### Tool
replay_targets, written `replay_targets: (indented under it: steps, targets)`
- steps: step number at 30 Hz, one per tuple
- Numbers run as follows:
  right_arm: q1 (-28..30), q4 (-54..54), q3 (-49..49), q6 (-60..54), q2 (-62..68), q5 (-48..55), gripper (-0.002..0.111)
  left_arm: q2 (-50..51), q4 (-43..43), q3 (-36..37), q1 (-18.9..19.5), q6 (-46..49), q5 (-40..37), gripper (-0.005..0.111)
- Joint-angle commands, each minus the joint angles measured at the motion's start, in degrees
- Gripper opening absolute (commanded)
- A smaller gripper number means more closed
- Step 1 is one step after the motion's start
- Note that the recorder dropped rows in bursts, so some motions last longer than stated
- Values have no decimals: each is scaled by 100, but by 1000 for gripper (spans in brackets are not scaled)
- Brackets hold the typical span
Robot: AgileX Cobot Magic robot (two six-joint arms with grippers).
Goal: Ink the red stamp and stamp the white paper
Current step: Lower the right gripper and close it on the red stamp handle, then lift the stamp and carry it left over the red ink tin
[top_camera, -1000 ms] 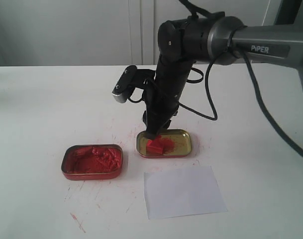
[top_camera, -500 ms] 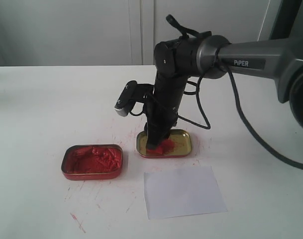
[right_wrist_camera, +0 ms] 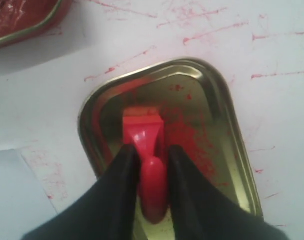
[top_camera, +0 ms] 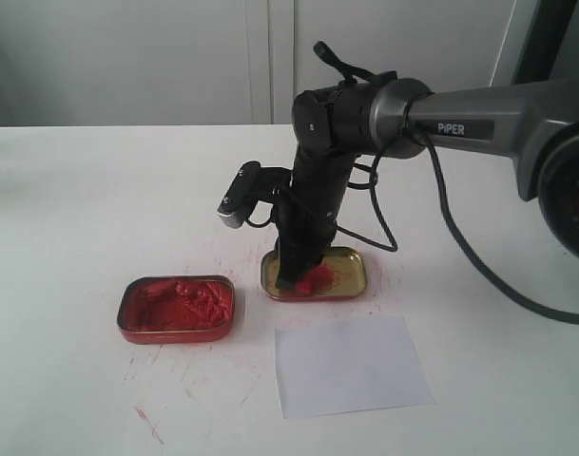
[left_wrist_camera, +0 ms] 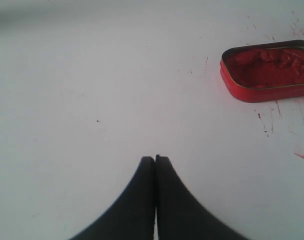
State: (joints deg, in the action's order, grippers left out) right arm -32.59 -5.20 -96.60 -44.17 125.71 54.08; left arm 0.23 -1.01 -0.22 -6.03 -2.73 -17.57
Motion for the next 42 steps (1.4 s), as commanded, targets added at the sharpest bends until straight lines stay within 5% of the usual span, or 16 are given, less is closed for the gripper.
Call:
replay_targets:
  steps: [1,27,42]
  targets:
    - [12,-37,2,-44,-17,-47,4,-23,-47,22,15,6,6,0]
    - [-23,-72,-26,654,-495,145,0,-23,-47,22,15,6,6,0]
    - [-1015,-7,-964,1216,-495,636,0,-23,-47,22,15,6,6,0]
